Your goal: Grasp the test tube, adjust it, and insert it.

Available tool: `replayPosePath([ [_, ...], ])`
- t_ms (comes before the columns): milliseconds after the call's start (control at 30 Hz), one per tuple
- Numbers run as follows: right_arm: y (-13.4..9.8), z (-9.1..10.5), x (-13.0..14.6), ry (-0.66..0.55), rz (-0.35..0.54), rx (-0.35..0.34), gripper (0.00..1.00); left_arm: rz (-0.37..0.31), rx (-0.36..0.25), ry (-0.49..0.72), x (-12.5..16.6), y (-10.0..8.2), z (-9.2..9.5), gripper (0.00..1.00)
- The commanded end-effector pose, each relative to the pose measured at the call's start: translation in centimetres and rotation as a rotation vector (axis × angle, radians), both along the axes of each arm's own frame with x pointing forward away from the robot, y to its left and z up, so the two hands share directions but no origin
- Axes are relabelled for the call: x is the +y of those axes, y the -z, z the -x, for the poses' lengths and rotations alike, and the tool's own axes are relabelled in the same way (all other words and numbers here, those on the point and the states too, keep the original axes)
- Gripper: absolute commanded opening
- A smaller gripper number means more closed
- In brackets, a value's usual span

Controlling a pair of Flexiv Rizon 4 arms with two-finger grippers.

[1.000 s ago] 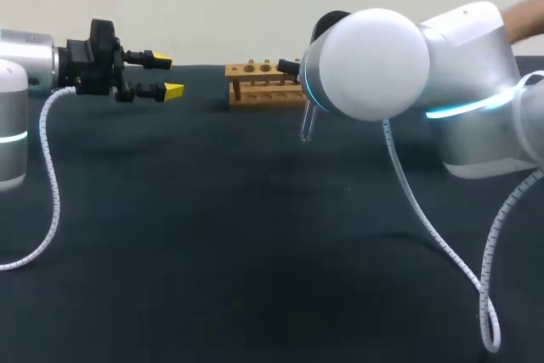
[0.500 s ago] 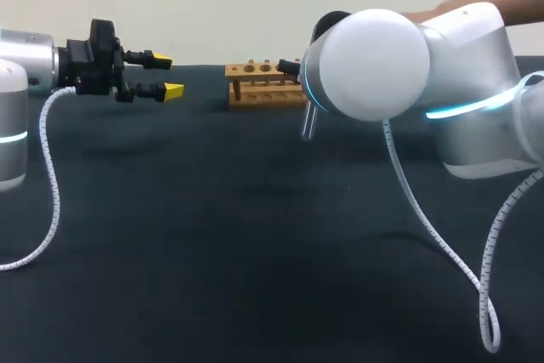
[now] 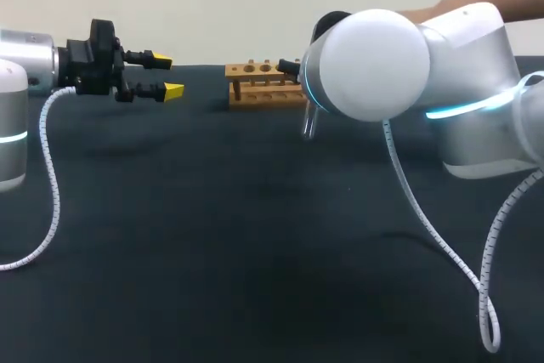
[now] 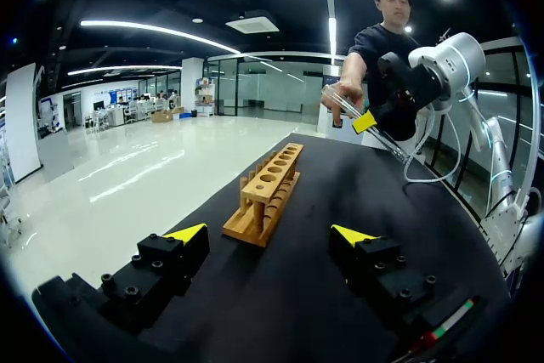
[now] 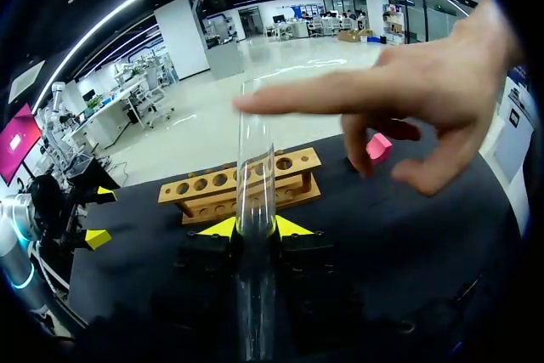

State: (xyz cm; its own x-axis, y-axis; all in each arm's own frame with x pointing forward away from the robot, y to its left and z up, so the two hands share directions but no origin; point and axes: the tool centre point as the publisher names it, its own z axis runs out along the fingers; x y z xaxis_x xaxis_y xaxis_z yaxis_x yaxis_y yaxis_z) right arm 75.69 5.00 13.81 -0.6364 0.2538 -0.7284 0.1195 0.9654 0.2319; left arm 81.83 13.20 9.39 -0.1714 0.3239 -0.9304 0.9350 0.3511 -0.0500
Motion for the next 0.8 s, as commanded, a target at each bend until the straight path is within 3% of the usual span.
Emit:
replayPosePath([
  [33,0.1,0.1,-0.1,0.000,-0.002,-0.005,0.00,0.003,-0.005,0.000,0.1,0.1,0.1,1.00],
  [467,0.1,0.1,-0.1,0.000,-0.002,-0.005,0.00,0.003,-0.005,0.000,0.1,0.1,0.1,1.00],
  [800,1.9,-1.9,0.9,-0.043,0.101,-0.018,0.00,0.003,-0.005,0.000,0.1,0.1,0.1,1.00],
])
